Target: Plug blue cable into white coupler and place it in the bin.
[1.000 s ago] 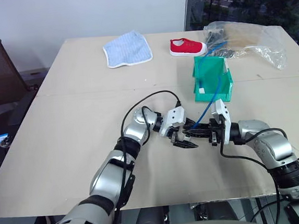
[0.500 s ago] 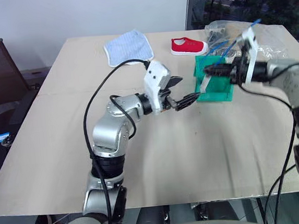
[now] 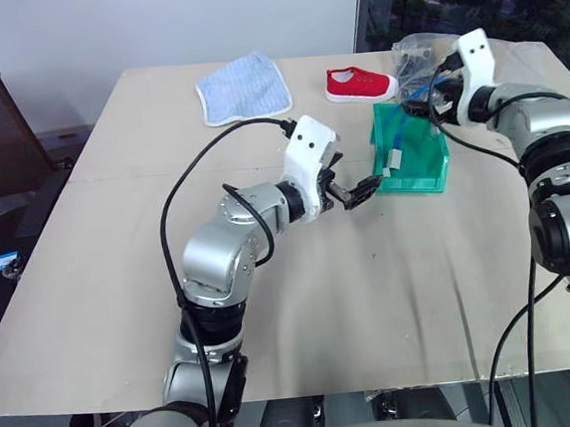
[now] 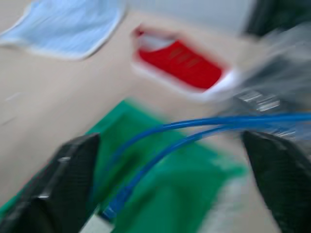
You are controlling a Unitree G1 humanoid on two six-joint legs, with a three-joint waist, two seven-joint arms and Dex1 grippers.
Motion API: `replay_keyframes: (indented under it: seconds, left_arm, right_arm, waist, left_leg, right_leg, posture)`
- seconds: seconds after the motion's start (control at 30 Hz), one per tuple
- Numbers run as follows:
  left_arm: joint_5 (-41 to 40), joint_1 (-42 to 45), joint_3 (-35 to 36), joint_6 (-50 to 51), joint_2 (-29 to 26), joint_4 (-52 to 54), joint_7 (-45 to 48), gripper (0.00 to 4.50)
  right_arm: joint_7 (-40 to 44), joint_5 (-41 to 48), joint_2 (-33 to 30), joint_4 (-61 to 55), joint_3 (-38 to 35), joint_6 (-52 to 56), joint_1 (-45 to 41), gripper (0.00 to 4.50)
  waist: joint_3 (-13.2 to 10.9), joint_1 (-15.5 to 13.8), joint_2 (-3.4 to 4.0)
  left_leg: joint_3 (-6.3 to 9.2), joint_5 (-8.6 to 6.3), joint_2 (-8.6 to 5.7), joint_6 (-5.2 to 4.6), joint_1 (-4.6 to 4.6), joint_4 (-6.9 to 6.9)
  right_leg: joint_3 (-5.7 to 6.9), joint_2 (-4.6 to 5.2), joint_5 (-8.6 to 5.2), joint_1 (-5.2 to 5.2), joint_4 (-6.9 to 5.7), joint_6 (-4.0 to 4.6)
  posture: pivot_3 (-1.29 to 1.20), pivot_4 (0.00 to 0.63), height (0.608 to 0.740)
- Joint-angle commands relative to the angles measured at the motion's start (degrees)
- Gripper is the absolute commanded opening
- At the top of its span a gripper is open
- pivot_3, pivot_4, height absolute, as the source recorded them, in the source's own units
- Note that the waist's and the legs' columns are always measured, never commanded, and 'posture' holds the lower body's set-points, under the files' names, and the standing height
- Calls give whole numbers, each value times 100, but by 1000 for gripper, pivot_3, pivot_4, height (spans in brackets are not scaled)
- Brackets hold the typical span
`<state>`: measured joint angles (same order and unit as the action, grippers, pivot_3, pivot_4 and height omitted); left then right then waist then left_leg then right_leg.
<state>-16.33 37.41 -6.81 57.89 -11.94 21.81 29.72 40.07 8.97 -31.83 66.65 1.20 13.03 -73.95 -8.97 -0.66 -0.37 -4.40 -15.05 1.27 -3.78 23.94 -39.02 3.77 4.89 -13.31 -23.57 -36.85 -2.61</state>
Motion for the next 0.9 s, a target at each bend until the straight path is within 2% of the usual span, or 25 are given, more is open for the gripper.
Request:
replay_keyframes:
  seconds: [0.03,0.13,0.2,0.33,0.43,0.5,0.57,0.67,0.9]
  left_arm:
    - [-25,-17,63,-497,-187,395,-2,4500]
    - [13,-212,217,-835,-414,554,-72,4500]
    - [120,-473,411,-1000,-625,678,-210,4500]
    - [38,-1469,894,-1164,-1078,1019,-195,4500]
    - [-26,-2367,1225,-1593,-1203,1273,-143,4500]
    - [58,-2963,1311,-1998,-1280,1411,-96,4500]
    - [125,-3786,1337,-2423,-1214,1480,-114,4500]
    - [249,-4629,1141,-3005,-1211,1423,-38,4500]
    - [342,-5060,793,-3665,-1115,998,29,4500]
  right_arm:
    - [459,12,-410,-551,-229,-75,242,4447]
    - [919,373,-629,-1768,-504,334,914,4447]
    - [1130,788,-748,-3069,-799,654,1728,4447]
    - [1541,1828,-783,-5747,-1456,1116,3893,4447]
    - [1741,2393,-606,-6866,-1876,1054,5327,4447]
    - [1745,2510,-396,-7162,-2066,747,6031,4447]
    - [1799,2214,-346,-7206,-2027,357,6832,4447]
    - [1777,2005,-317,-7202,-1972,-2,7502,4447]
    - [1782,1882,-132,-7212,-1893,-538,8421,4447]
  waist:
    - [0,-4,0]
    - [-1,3,2]
    - [-2,5,4]
    - [-1,-4,7]
    - [-2,-19,7]
    - [-2,-16,7]
    - [-2,-13,8]
    - [5,-13,0]
    - [11,-21,4]
  left_leg:
    - [2,1,0,1,0,0]
    - [3,1,2,2,-2,3]
    - [1,1,2,3,-2,4]
    - [13,8,9,16,-10,22]
    - [23,13,12,25,-12,36]
    - [20,13,8,25,-12,32]
    - [16,12,2,22,-24,28]
    - [12,-5,0,-7,-41,27]
    - [21,-6,8,-9,-43,18]
  right_leg:
    - [1,0,0,0,0,0]
    - [1,0,0,1,0,0]
    - [0,1,0,1,-1,0]
    - [-2,2,0,1,-3,-1]
    - [5,3,-1,4,2,-1]
    - [4,4,0,4,1,0]
    - [-1,9,0,15,2,1]
    - [-16,26,-6,29,7,14]
    - [-19,25,-5,25,3,46]
  posture:
    - [0,150,740]
    - [0,150,740]
    - [0,150,740]
    - [0,150,740]
    - [0,150,740]
    - [0,150,740]
    - [0,150,740]
    - [0,150,740]
    - [0,150,740]
